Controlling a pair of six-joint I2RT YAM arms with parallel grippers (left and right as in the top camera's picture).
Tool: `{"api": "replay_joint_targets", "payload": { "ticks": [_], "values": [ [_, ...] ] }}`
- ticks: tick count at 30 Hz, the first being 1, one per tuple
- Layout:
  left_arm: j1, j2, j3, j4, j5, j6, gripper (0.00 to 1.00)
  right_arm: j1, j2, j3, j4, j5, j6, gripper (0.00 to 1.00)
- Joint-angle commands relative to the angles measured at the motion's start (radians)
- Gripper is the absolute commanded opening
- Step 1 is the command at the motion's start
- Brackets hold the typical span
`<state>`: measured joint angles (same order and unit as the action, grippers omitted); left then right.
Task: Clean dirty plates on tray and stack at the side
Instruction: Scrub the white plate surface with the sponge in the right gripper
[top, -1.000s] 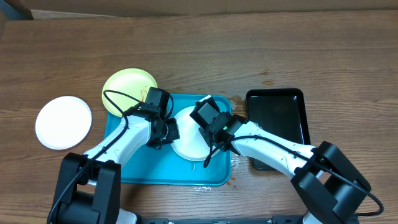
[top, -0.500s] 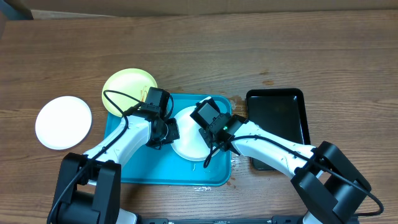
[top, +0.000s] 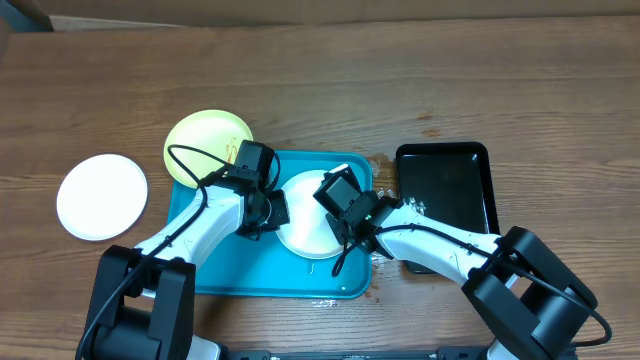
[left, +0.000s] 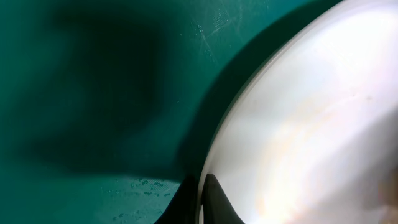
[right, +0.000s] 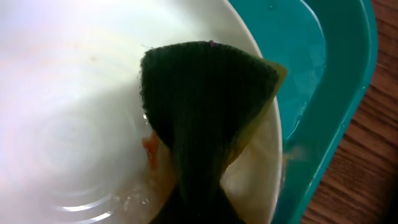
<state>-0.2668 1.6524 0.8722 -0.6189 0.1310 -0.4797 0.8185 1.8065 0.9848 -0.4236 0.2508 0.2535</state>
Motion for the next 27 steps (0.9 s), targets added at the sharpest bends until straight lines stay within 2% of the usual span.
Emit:
{"api": "replay_joint_targets", "payload": {
  "ticks": [1, 2, 4, 6, 16, 21, 27],
  "values": [
    [-0.003, 0.014, -0.005, -0.004, -0.027, -0.014, 0.04, -0.002, 0.004, -0.021, 0.003, -0.018, 0.040, 0.12],
    [-0.003, 0.014, -0.005, -0.004, -0.027, -0.014, 0.04, -0.002, 0.004, -0.021, 0.003, -0.026, 0.045, 0.18],
    [-0.003, 0.014, -0.005, -0.004, -0.027, -0.014, 0.04, -0.002, 0.004, -0.021, 0.000, -0.037, 0.068, 0.18],
    [-0.003, 0.014, -0.005, -0.004, -0.030, -0.014, 0.04, -0.002, 0.004, -0.021, 0.000, -0.077, 0.070, 0.11],
    [-0.003, 0.014, -0.005, 0.003, -0.029, -0.014, 0.04, -0.002, 0.005, -0.034, 0.002, -0.236, 0.198, 0.04],
    [-0.003, 0.014, -0.005, 0.002, -0.029, -0.014, 0.04, -0.004, 0.000, -0.029, 0.053, -0.368, 0.188, 0.04],
    [-0.003, 0.014, -0.005, 0.002, -0.030, -0.014, 0.04, -0.105, -0.077, 0.087, -0.010, -0.470, 0.122, 0.04]
  ]
}}
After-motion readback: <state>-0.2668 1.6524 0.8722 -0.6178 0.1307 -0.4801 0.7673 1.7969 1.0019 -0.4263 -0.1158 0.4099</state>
